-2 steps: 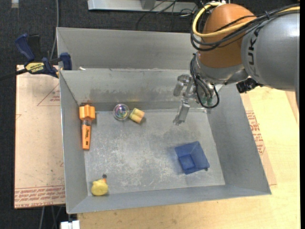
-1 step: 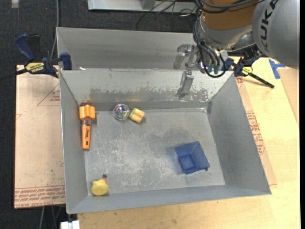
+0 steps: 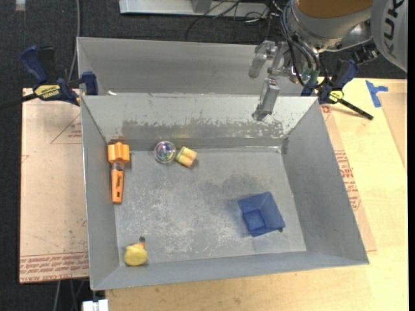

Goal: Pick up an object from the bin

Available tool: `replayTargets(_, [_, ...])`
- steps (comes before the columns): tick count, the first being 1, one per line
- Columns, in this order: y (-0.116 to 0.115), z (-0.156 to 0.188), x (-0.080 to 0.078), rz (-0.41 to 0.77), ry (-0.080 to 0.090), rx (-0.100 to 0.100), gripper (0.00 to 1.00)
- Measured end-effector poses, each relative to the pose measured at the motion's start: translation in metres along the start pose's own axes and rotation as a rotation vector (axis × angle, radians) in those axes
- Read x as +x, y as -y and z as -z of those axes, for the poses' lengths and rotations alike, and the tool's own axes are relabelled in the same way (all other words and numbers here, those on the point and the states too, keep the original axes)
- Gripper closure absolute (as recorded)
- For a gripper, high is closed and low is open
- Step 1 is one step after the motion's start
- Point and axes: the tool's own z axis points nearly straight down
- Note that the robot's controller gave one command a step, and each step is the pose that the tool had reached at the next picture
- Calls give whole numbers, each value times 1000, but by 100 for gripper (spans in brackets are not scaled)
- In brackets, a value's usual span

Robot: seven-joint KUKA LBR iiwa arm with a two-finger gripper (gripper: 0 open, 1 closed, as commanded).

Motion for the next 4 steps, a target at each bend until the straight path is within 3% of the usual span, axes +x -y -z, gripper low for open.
replayTargets(1, [-31,-11,12,204,3,-2,0])
replayTargets(2, [-10,-9,43,-174,4,-3,0])
replayTargets(3, [-43,-2,94,-190,4,-6,0])
replayTargets(4, [-50,-150,92,188,1,-5,0])
